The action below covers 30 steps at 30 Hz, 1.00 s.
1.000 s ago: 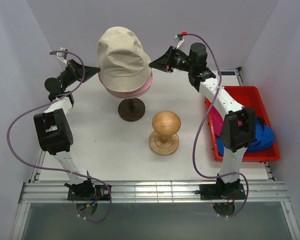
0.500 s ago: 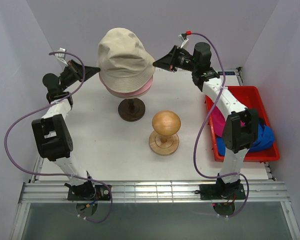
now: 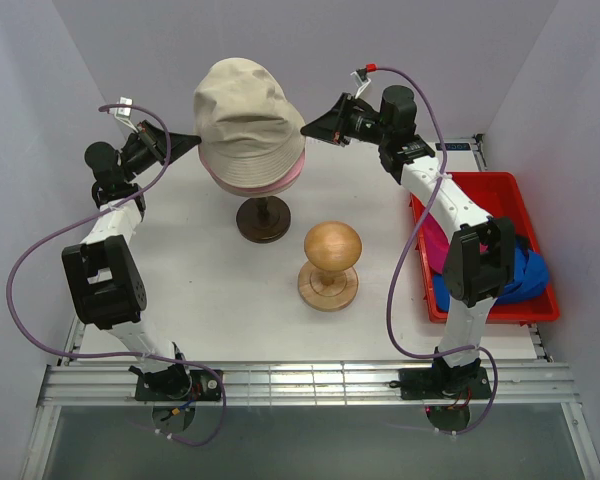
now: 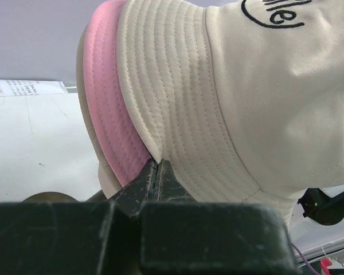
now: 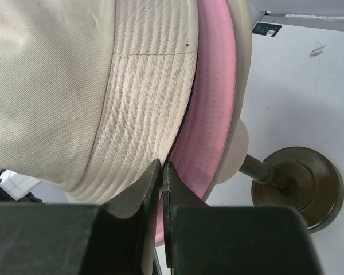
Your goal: Stack the hats
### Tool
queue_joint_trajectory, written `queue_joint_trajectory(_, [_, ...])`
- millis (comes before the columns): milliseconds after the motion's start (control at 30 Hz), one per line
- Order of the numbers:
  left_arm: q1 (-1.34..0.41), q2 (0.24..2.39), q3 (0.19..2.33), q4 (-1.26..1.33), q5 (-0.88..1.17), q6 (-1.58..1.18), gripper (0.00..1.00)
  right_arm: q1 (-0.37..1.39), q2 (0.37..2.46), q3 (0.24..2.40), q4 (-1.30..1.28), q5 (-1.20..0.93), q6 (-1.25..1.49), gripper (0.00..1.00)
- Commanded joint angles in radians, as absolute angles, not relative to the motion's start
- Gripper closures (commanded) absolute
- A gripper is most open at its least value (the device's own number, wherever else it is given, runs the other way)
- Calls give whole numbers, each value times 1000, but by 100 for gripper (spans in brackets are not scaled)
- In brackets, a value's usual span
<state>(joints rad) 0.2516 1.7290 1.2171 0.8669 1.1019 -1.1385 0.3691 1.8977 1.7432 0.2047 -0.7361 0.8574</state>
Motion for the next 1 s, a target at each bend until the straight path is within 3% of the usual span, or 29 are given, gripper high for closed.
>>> queue_joint_trajectory(0, [265,1720,1190,744,1144,-1109,100,367,1907,1763,101,-718,804,92])
queue_joint_trajectory(433, [264,1657,1259,621,1135,-1177,100,391,1888,1782,78,-695,793,92])
queue_joint_trajectory(633, [267,1673,1327,313,1065,-970,100,382,1875,1734,54,-670,755,92])
queue_joint_trajectory(967, [278,1701,1304,195,1000,-853,100,331,1858,1602,80,-663,736,92])
